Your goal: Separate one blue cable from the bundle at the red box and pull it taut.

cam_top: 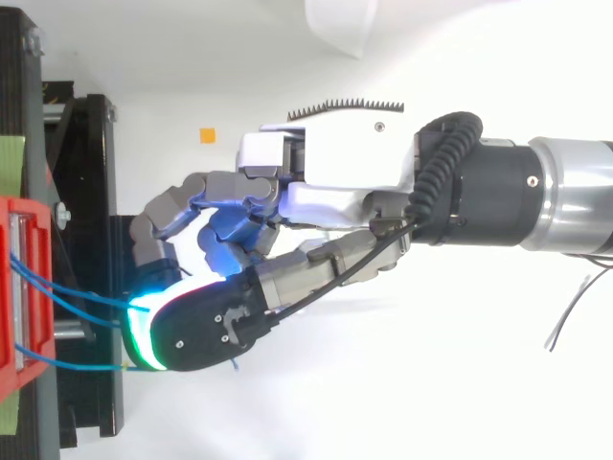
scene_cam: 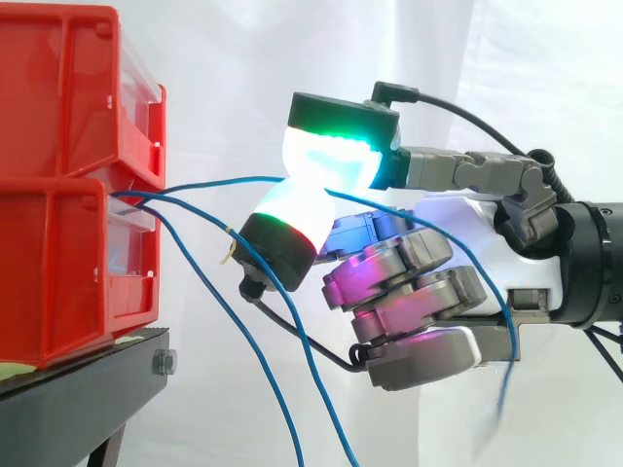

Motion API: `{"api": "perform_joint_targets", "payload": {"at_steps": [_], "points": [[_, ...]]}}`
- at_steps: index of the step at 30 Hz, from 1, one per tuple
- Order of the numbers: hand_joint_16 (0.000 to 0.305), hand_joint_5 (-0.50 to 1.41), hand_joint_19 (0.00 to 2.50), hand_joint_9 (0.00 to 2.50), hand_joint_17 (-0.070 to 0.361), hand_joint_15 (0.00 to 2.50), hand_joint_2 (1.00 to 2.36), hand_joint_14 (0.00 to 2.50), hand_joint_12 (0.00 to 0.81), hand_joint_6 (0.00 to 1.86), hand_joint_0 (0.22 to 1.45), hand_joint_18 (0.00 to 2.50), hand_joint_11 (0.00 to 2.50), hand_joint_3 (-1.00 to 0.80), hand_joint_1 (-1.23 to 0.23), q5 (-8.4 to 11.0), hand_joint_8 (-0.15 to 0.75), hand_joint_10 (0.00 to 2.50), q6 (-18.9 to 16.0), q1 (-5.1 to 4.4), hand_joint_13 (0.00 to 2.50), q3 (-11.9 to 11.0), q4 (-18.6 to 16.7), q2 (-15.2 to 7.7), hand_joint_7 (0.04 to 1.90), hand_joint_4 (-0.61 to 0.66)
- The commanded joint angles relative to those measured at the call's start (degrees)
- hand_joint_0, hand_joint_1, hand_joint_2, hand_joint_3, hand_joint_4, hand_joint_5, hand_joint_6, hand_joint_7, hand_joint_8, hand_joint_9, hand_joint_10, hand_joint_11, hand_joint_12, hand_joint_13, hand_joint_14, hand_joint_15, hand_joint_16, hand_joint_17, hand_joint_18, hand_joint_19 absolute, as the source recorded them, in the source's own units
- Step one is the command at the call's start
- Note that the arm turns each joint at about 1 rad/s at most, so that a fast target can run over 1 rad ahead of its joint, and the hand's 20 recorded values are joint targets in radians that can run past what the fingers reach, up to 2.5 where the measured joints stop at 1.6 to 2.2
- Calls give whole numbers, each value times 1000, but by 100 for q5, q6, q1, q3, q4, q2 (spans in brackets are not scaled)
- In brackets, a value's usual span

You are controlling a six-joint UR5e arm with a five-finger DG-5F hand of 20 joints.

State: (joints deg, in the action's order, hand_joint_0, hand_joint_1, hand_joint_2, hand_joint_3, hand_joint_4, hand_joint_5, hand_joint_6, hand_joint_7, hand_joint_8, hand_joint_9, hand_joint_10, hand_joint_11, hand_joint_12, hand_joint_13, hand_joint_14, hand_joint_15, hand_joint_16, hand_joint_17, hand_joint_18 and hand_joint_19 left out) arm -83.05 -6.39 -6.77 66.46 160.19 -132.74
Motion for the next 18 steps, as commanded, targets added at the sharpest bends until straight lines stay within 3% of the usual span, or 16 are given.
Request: {"api": "perform_joint_targets", "payload": {"at_steps": [1,8,10,12,13,14,15,17,18], "points": [[44,-162,1381,613,99,1403,1027,1808,385,865,601,1323,1400,119,-778,-1,356,1655,-3,-8,853,-2,3,2,1211,0],[44,-162,1500,607,98,1423,1027,2092,392,865,602,1373,1406,112,-778,-1,351,1764,-11,-17,803,7,-15,2,1205,10],[44,-163,1488,618,99,1411,1027,1852,395,865,602,1374,1432,112,-777,-1,350,1620,-11,-17,828,7,-6,2,1211,11],[45,-163,1397,682,101,1477,1027,947,393,864,601,1352,1343,107,-775,8,359,1256,-11,-17,1026,7,-6,-6,1214,12],[44,-163,1369,701,100,1403,1029,942,387,864,600,1353,1338,111,-773,8,361,1173,-11,-17,1035,7,-6,2,1218,14],[45,-164,1313,725,102,1452,1028,486,383,864,600,1353,1296,108,-773,17,366,1088,-11,-26,1163,-2,-15,-6,1220,14],[46,-165,1204,787,104,1384,1030,10,397,863,600,1329,1318,107,-768,26,369,788,-11,-26,1247,7,-15,2,1224,17],[46,-165,1075,883,103,905,1029,20,394,861,601,1321,1370,103,-767,26,385,265,-11,-26,1151,7,-15,-6,1236,29],[46,-164,866,942,103,605,1028,17,364,860,602,1303,1289,101,-769,26,414,1,-11,-26,1089,7,-15,-6,1238,33]]}}
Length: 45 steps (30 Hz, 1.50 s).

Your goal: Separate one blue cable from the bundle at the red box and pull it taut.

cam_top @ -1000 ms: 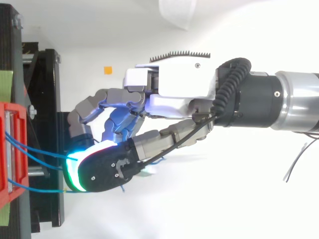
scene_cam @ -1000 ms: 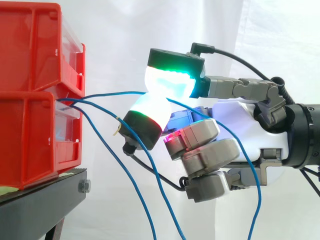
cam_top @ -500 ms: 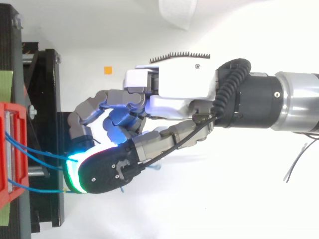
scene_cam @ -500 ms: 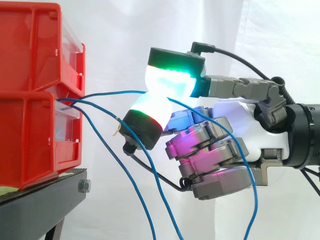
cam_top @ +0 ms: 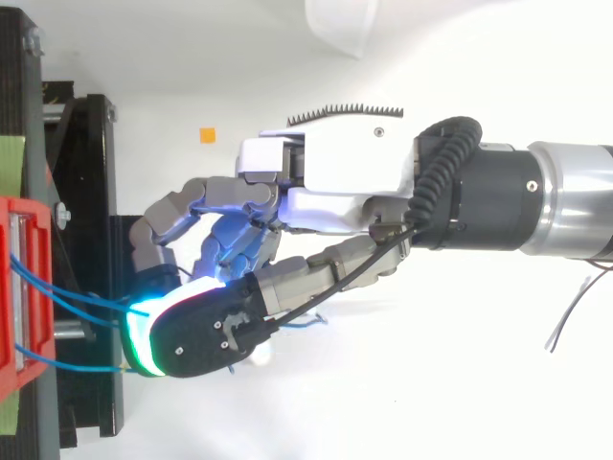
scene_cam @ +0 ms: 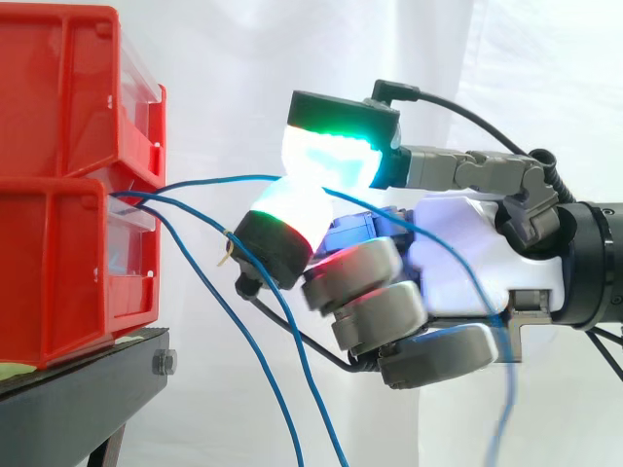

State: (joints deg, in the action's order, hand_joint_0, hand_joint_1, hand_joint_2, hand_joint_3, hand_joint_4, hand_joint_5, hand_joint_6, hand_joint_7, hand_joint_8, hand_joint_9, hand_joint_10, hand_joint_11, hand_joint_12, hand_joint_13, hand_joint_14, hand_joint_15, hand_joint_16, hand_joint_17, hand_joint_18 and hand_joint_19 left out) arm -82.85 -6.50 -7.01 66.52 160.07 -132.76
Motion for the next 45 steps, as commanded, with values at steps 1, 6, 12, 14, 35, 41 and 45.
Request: {"api": "perform_joint_targets", "payload": {"at_steps": [1,6,12,14,35,41,45], "points": [[45,-164,845,940,101,575,1029,15,359,860,602,1283,1247,101,-768,6,421,3,0,-11,1093,1,-3,-5,1238,34],[36,-163,610,918,82,306,1029,10,299,858,600,1225,1004,97,-763,6,435,10,0,-11,1047,1,-3,4,1249,62],[36,-165,596,813,80,602,1026,16,303,858,600,1089,950,81,-755,-3,414,8,0,-11,1285,1,-11,4,1253,91],[43,-166,663,804,96,1040,1026,17,337,859,600,1081,1012,74,-751,-3,402,9,0,-11,1352,1,-11,-5,1249,108],[53,-169,1159,906,118,1386,1026,1255,348,863,603,1310,1314,63,-745,-20,384,104,0,24,1155,10,6,-5,1234,136],[51,-168,1209,791,115,1513,1026,1611,367,864,605,1318,1368,65,-745,6,352,766,9,24,1033,1,-11,4,1232,141],[50,-167,1240,745,112,1449,1026,2016,376,865,605,1331,1354,65,-745,6,350,1067,9,16,922,10,-11,-5,1221,136]]}}
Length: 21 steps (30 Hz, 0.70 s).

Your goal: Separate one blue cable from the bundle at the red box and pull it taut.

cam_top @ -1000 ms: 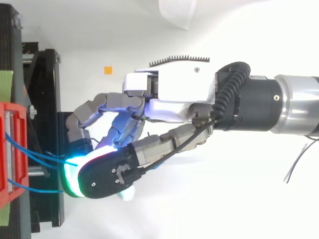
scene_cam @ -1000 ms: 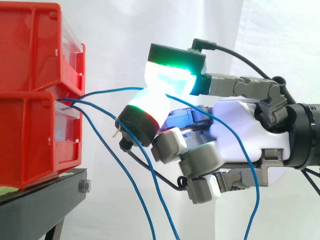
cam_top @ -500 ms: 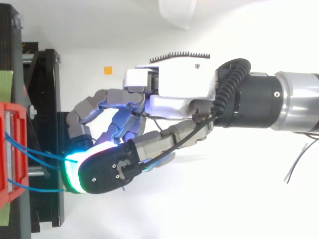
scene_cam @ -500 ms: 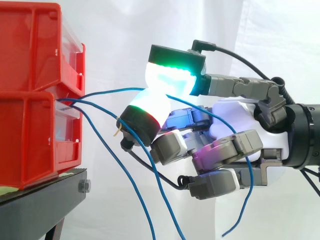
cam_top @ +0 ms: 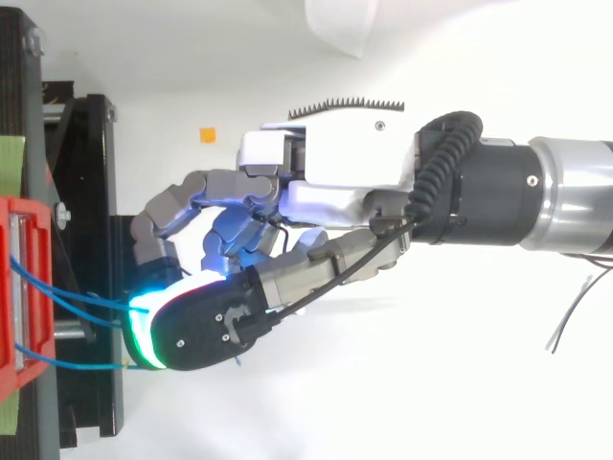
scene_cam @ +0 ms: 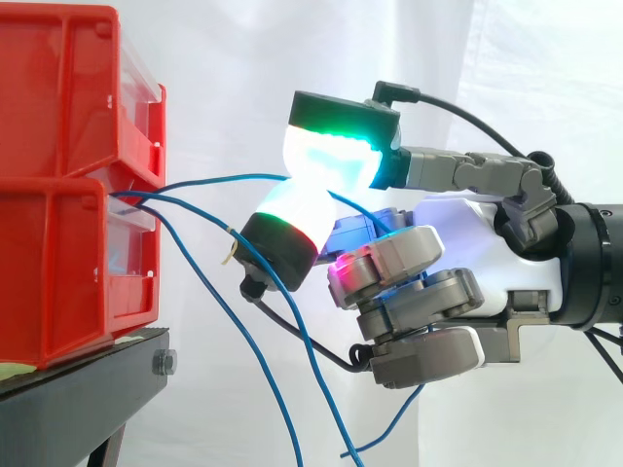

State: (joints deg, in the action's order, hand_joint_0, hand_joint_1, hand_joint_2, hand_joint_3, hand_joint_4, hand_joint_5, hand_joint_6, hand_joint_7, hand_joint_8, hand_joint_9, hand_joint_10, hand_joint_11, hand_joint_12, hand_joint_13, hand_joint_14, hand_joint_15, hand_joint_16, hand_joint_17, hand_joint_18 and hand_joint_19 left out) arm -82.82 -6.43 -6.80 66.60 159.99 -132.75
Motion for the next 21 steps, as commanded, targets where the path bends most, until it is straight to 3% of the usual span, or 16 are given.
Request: {"api": "perform_joint_targets", "payload": {"at_steps": [1,3,12,21], "points": [[50,-167,1251,737,112,1463,1025,2038,382,865,605,1334,1356,65,-745,3,349,1120,1,-5,917,2,-3,4,1223,135],[49,-167,1249,722,111,1497,1025,2119,377,865,606,1347,1345,67,-745,3,352,1304,1,-5,890,2,-3,4,1222,135],[50,-168,1235,672,112,1467,1025,2198,390,867,606,1348,1368,67,-743,-6,352,1690,10,-14,863,-7,-3,4,1218,134],[50,-168,1236,665,113,1463,1026,2215,384,867,606,1329,1404,78,-743,-15,350,1758,133,39,841,2,59,4,1226,115]]}}
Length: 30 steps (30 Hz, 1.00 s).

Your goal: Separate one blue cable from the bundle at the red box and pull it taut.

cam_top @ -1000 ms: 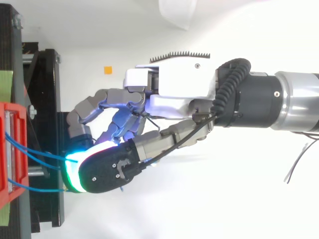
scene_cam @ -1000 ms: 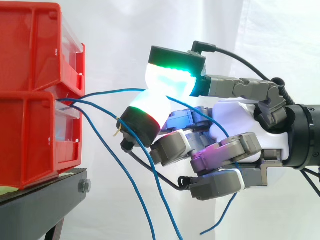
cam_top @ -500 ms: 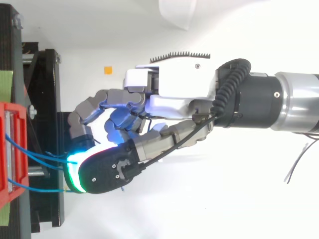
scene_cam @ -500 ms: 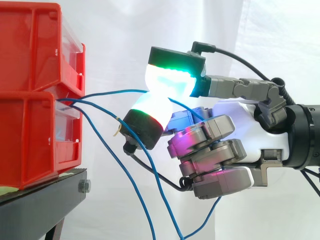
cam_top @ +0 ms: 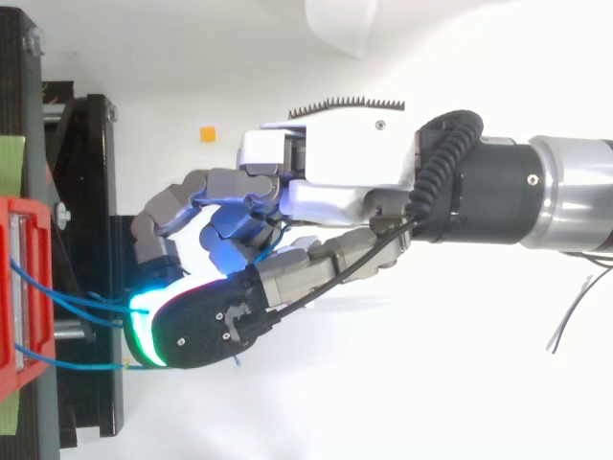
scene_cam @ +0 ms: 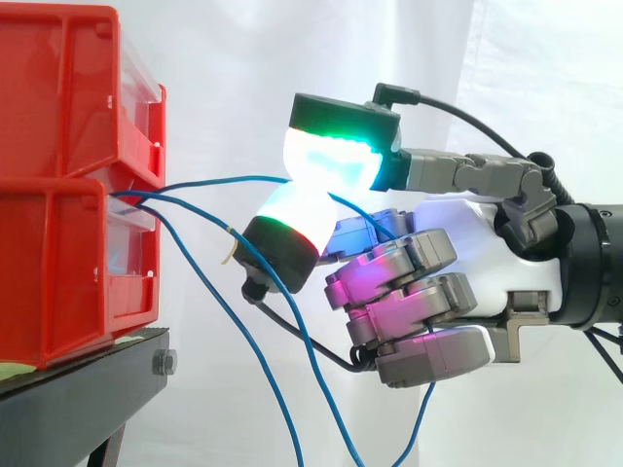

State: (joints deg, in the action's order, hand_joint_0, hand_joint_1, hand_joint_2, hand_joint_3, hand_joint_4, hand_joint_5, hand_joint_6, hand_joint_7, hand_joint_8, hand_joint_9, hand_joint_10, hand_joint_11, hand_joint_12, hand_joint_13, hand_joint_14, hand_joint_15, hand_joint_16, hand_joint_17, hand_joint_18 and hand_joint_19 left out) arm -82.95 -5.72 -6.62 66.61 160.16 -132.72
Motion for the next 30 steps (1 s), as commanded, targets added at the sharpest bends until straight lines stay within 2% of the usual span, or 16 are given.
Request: {"api": "perform_joint_targets", "payload": {"at_steps": [1,5,12,18,22,23,28,30], "points": [[50,-167,1237,666,112,1458,1026,2217,387,867,606,1328,1390,84,-745,25,352,1762,88,29,840,1,77,18,1221,104],[51,-165,1231,666,115,1454,1026,2230,390,868,607,1325,1394,96,-752,34,355,1772,150,29,831,1,156,70,1226,89],[52,-164,1221,668,117,1437,1025,2239,394,869,608,1319,1399,106,-757,288,358,1760,343,38,829,1,604,220,1221,80],[52,-163,1228,672,116,1444,1025,2241,400,870,610,1312,1399,105,-761,288,356,1755,361,29,824,10,631,273,1219,77],[51,-163,1225,671,116,1451,1025,2242,402,870,609,1311,1406,109,-760,350,356,1747,449,-6,819,291,631,501,1222,80],[52,-163,1227,672,116,1432,1025,2249,399,870,610,1312,1389,108,-761,447,356,1752,458,-24,819,494,631,633,1222,80],[52,-163,1225,674,116,1445,1025,2245,404,870,609,1308,1421,110,-762,807,359,1742,458,-68,816,977,490,905,1224,79],[52,-162,1225,673,116,1421,1025,2255,394,870,610,1307,1410,110,-762,833,355,1742,458,-94,809,1170,358,949,1223,72]]}}
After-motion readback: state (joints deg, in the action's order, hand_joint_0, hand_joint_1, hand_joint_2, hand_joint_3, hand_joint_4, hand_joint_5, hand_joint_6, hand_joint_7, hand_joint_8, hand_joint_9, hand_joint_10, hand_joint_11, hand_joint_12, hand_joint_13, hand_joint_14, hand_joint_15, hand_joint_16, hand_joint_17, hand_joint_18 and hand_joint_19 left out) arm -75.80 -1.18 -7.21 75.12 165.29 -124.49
